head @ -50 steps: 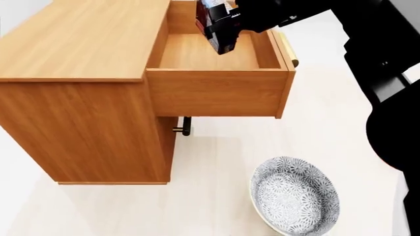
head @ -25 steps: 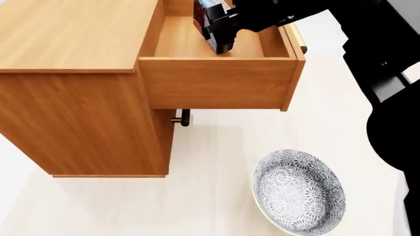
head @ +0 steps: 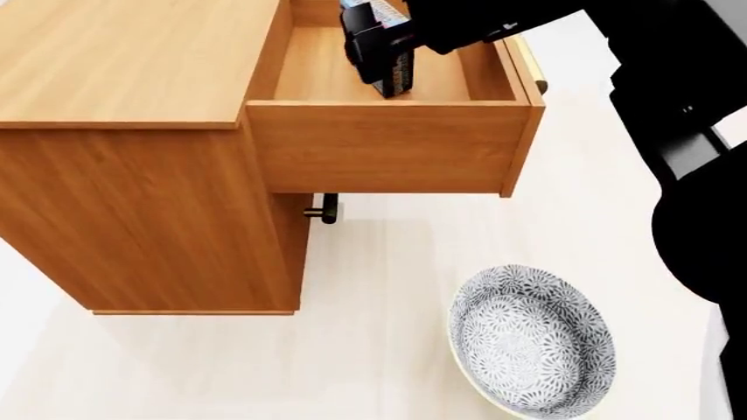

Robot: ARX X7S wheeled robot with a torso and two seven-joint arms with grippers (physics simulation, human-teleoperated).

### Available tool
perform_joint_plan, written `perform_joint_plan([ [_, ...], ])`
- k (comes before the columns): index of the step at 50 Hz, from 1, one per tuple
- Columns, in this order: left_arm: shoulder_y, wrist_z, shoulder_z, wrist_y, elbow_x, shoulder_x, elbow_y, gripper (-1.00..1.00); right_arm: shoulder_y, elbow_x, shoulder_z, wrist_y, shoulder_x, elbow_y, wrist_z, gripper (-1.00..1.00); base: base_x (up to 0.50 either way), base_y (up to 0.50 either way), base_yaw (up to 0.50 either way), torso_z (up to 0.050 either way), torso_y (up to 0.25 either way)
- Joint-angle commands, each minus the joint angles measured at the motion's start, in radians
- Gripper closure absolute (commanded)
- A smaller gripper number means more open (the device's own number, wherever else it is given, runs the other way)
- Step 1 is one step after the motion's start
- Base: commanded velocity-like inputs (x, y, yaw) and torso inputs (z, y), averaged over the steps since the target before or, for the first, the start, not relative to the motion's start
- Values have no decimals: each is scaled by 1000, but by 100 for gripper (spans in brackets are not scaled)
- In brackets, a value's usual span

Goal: Put the chocolate pudding in the top drawer of the cabinet and close it.

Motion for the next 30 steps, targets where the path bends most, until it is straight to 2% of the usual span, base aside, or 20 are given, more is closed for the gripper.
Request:
perform_joint_plan([
  [1,7,-3,-9,6,-6,-4,4,-100,6,-32,-36,-8,0,6,16,-100,0,0,0,0,0],
  [13,-9,-10,1,15,-20,-12,6,-100,27,-26,-39,-20,0,9,14,-100,0,0,0,0,0],
  [30,-30,11,4,12,-11,-11,-2,-100,140,-61,-20,-24,0,54,-35,-100,0,0,0,0,0],
])
